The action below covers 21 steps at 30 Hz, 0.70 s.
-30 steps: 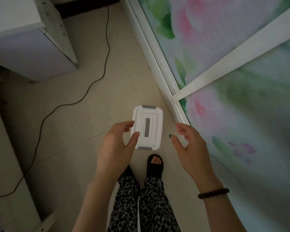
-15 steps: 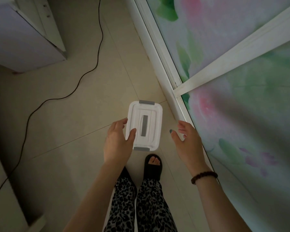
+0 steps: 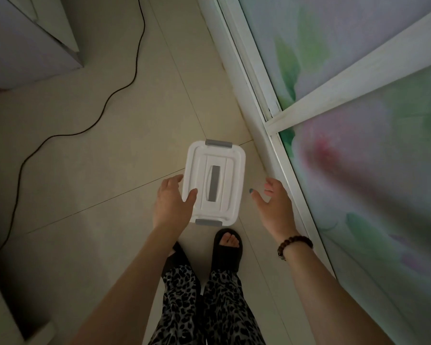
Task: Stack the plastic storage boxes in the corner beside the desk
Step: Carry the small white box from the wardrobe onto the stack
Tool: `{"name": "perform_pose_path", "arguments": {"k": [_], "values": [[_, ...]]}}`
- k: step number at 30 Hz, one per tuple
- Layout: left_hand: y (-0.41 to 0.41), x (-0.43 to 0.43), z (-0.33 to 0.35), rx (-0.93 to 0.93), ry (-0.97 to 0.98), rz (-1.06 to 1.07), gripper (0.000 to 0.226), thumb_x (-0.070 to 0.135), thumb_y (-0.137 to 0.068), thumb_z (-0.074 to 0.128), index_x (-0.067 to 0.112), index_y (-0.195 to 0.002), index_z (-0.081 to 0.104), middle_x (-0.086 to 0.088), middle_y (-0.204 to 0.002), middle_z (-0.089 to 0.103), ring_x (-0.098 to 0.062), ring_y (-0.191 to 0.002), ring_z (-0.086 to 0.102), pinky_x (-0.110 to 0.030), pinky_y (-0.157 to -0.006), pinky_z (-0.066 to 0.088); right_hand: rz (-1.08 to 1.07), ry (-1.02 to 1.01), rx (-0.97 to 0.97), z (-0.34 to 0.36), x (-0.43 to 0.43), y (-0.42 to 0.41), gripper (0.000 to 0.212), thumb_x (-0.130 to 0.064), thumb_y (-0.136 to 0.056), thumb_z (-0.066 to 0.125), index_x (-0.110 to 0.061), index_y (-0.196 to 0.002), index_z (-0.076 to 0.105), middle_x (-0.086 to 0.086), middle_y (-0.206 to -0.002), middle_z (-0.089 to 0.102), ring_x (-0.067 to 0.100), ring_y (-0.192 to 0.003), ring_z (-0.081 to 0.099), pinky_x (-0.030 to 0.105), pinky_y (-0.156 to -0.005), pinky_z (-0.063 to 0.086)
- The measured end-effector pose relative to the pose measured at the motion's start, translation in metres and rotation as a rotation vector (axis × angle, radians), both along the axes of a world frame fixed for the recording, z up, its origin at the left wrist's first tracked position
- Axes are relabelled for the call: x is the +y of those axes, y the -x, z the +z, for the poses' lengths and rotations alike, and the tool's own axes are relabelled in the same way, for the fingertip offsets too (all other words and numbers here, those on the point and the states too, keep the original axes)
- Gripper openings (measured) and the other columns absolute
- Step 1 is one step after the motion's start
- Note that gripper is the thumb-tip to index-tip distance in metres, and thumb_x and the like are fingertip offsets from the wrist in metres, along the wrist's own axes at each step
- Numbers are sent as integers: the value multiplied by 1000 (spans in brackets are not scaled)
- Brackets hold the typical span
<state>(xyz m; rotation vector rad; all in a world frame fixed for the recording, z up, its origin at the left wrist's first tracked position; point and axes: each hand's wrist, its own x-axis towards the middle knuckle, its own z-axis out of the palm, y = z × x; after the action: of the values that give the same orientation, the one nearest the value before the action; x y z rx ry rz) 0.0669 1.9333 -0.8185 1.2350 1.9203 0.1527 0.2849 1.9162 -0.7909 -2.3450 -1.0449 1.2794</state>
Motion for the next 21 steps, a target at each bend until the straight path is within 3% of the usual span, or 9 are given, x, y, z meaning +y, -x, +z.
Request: {"name": "perform_pose_path", "arguments": {"k": [17, 21], "values": [[-3, -7, -108, 79, 199, -72, 65, 41, -89, 58, 14, -142, 35, -6, -146, 37, -24, -132, 37, -43, -101, 39, 13, 157, 68, -126, -3, -6, 70, -37, -90, 63, -15, -147, 30, 7, -146, 44, 19, -130, 46, 26, -96, 38], [-5, -8, -132, 79, 217, -43, 66, 43, -88, 59, 14, -142, 34, -7, -145, 37, -25, -131, 39, -44, -101, 39, 18, 177, 57, -151, -4, -11, 70, -37, -90, 63, -14, -147, 30, 7, -147, 43, 20, -131, 45, 29, -100, 39]]}}
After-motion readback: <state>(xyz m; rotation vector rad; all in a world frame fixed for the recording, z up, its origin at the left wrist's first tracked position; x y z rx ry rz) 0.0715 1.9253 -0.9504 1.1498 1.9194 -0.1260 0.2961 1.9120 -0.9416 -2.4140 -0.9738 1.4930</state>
